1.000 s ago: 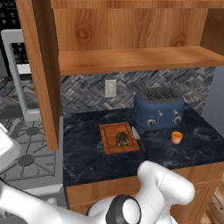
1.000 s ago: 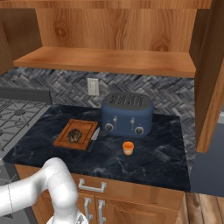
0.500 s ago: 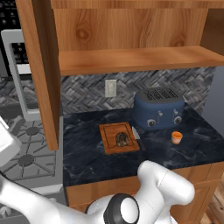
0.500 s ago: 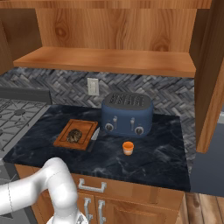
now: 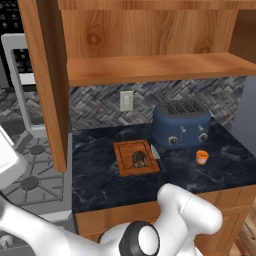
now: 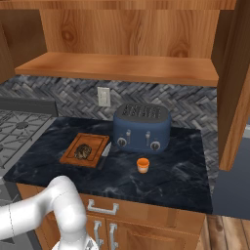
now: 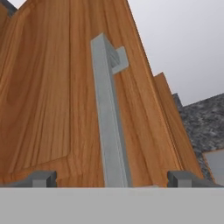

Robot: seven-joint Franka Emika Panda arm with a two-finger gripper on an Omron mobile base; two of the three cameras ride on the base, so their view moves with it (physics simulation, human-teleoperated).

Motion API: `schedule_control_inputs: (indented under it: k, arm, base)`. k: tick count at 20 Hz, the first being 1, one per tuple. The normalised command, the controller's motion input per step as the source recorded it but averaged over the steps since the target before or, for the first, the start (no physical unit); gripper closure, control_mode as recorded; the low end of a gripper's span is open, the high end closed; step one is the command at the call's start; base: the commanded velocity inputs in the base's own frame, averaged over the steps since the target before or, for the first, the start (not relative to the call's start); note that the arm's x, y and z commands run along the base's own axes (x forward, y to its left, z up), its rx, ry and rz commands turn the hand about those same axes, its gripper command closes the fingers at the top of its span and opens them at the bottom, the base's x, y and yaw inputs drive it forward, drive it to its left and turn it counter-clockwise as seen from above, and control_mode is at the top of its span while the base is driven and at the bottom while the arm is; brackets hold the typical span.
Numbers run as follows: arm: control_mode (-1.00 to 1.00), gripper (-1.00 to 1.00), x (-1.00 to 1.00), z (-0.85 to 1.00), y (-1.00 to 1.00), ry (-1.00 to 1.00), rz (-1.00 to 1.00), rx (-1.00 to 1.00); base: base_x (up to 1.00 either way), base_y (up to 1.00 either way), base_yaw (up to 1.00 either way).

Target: Pick the bread, place it on the cutting board, pick the jam, place it on the counter, and close the cabinet.

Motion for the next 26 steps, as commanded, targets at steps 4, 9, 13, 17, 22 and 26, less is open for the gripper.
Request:
schedule_control_inputs:
  k: [4, 9, 13, 17, 22, 26]
  arm:
    - [-1.0, -1.0, 0.0, 0.0, -0.12, 0.0, 0.0, 0.0]
    - [-1.0, -1.0, 0.0, 0.0, -0.11, 0.0, 0.0, 0.0]
    - [-1.0, -1.0, 0.0, 0.01, -0.12, 0.0, 0.0, 0.01]
    - [-1.0, -1.0, 0.0, 0.03, -0.15, 0.0, 0.0, 0.02]
    - [-1.0, -1.0, 0.0, 0.01, -0.14, 0.0, 0.0, 0.01]
    - [-1.0, -1.0, 0.0, 0.03, -0.13, 0.0, 0.0, 0.01]
  base:
    - [0.0, 0.0, 0.0]
    - [0.0, 0.0, 0.0]
    - [0.0, 0.0, 0.0]
    - [0.0, 0.0, 0.0]
    - [0.0, 0.0, 0.0]
    - [0.0, 0.0, 0.0]
